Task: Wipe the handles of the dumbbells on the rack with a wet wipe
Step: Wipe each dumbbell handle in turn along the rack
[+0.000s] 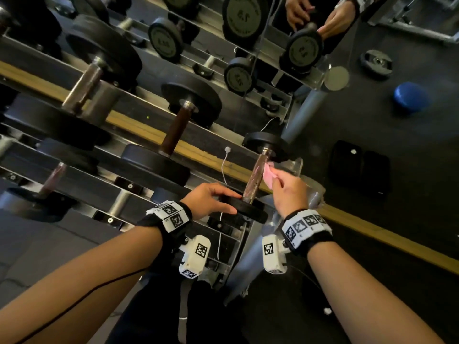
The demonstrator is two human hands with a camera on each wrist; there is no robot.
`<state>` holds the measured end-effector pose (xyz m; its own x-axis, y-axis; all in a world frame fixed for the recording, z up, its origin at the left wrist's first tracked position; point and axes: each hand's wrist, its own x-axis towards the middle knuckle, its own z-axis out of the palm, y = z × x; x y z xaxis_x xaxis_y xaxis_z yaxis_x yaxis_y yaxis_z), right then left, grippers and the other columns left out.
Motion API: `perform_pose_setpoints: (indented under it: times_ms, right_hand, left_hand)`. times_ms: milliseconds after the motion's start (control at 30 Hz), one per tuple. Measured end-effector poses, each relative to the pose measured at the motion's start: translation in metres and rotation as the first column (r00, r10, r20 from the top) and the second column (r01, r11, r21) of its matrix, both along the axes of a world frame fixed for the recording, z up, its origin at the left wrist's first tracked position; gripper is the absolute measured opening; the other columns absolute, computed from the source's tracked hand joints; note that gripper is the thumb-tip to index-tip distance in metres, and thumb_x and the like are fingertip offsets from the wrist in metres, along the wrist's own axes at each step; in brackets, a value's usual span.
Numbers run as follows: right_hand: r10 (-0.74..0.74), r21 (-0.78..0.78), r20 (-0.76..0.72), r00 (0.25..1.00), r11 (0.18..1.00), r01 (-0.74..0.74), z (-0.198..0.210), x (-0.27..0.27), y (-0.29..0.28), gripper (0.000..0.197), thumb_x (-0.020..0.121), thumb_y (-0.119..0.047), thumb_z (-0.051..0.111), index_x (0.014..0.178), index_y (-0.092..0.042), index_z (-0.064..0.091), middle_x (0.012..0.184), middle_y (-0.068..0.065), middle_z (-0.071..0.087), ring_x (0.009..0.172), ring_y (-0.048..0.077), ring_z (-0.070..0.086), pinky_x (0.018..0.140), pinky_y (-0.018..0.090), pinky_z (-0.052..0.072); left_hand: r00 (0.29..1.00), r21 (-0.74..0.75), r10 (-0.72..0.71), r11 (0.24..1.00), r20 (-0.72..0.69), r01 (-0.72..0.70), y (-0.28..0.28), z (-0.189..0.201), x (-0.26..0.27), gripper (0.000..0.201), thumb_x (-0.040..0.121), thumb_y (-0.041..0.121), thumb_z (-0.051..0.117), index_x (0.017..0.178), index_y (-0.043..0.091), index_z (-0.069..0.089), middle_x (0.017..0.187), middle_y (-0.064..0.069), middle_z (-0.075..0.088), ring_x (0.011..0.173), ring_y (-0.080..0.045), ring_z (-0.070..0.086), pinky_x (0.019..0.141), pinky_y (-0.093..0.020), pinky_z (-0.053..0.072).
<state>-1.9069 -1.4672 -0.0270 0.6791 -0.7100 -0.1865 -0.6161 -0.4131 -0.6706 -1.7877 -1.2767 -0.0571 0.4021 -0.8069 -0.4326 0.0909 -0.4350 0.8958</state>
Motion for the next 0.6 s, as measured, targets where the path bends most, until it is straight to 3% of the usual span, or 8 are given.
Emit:
perform_pose_setpoints:
  times_ms: [67, 167, 233, 300, 433, 533, 600]
  right_hand:
    - [-0.042, 0.069, 0.024, 0.999, 0.997, 0.04, -0.001, -0.003, -0.002, 0.031, 0.1, -0.019, 0.048, 0.124, -0.023, 0.067, 0.113, -0.001, 0.069, 0.107, 0.016, 0.062, 0.093, 0.029, 0.048]
    - [-0.069, 0.033, 0.12, 0.99, 0.997, 0.066, 0.008, 0.006, -0.016, 0.032, 0.099, -0.017, 0.049, 0.125, -0.024, 0.067, 0.115, -0.004, 0.069, 0.104, 0.007, 0.058, 0.085, 0.017, 0.043]
    - [0.053, -0.074, 0.146, 0.988, 0.996, -0.043, 0.016, 0.013, -0.023, 0.035, 0.098, -0.015, 0.05, 0.126, -0.027, 0.067, 0.109, -0.009, 0.067, 0.099, 0.002, 0.056, 0.077, 0.0, 0.038]
    - [0.25, -0.133, 0.121, 0.961, 0.963, -0.234, 0.021, 0.02, -0.026, 0.037, 0.098, -0.012, 0.05, 0.128, -0.027, 0.065, 0.106, -0.01, 0.065, 0.097, 0.002, 0.058, 0.077, -0.006, 0.036]
    - [0.562, -0.153, -0.032, 0.827, 0.815, -0.559, 0.018, 0.027, -0.034, 0.042, 0.099, -0.007, 0.048, 0.135, -0.025, 0.06, 0.131, -0.009, 0.063, 0.125, 0.006, 0.055, 0.108, 0.013, 0.035]
    - [0.656, -0.151, -0.101, 0.748, 0.733, -0.663, 0.013, 0.028, -0.04, 0.045, 0.098, -0.005, 0.047, 0.137, -0.022, 0.057, 0.138, -0.007, 0.059, 0.132, 0.005, 0.049, 0.115, 0.031, 0.035]
    - [0.7, -0.168, -0.19, 0.689, 0.668, -0.725, 0.009, 0.028, -0.043, 0.046, 0.097, -0.006, 0.049, 0.14, -0.021, 0.055, 0.143, -0.006, 0.054, 0.138, 0.006, 0.042, 0.117, 0.036, 0.033]
  left_hand:
    - [0.998, -0.017, 0.019, 1.0, -0.054, -0.02, 0.002, -0.002, 0.0, 0.037, 0.076, 0.014, 0.082, 0.102, 0.039, 0.076, 0.113, 0.005, 0.071, 0.106, -0.008, 0.066, 0.098, -0.023, 0.048]
    - [0.984, -0.044, 0.084, 0.995, -0.155, -0.092, 0.008, -0.004, -0.001, 0.034, 0.081, 0.007, 0.077, 0.103, 0.033, 0.076, 0.105, 0.007, 0.075, 0.1, -0.008, 0.069, 0.091, -0.022, 0.054]
    - [0.976, -0.047, 0.101, 0.993, -0.194, -0.112, 0.01, -0.004, -0.002, 0.033, 0.083, 0.007, 0.075, 0.101, 0.034, 0.076, 0.103, 0.009, 0.075, 0.098, -0.008, 0.07, 0.083, -0.017, 0.054]
    - [0.973, -0.046, 0.102, 0.992, -0.206, -0.114, 0.011, -0.001, -0.002, 0.032, 0.083, 0.008, 0.075, 0.099, 0.035, 0.076, 0.103, 0.007, 0.075, 0.098, -0.01, 0.071, 0.082, -0.019, 0.054]
    - [0.974, -0.006, 0.113, 0.993, -0.198, -0.117, 0.008, 0.003, -0.002, 0.026, 0.083, 0.009, 0.075, 0.103, 0.027, 0.075, 0.11, -0.008, 0.073, 0.106, -0.029, 0.067, 0.097, -0.039, 0.054]
    - [0.971, 0.009, 0.108, 0.994, -0.213, -0.109, 0.008, 0.005, -0.002, 0.026, 0.084, 0.01, 0.075, 0.107, 0.02, 0.074, 0.113, -0.014, 0.071, 0.108, -0.033, 0.066, 0.099, -0.045, 0.052]
    - [0.968, 0.013, 0.109, 0.994, -0.226, -0.109, 0.008, 0.005, -0.003, 0.025, 0.084, 0.01, 0.074, 0.107, 0.019, 0.073, 0.114, -0.015, 0.07, 0.107, -0.032, 0.066, 0.099, -0.046, 0.052]
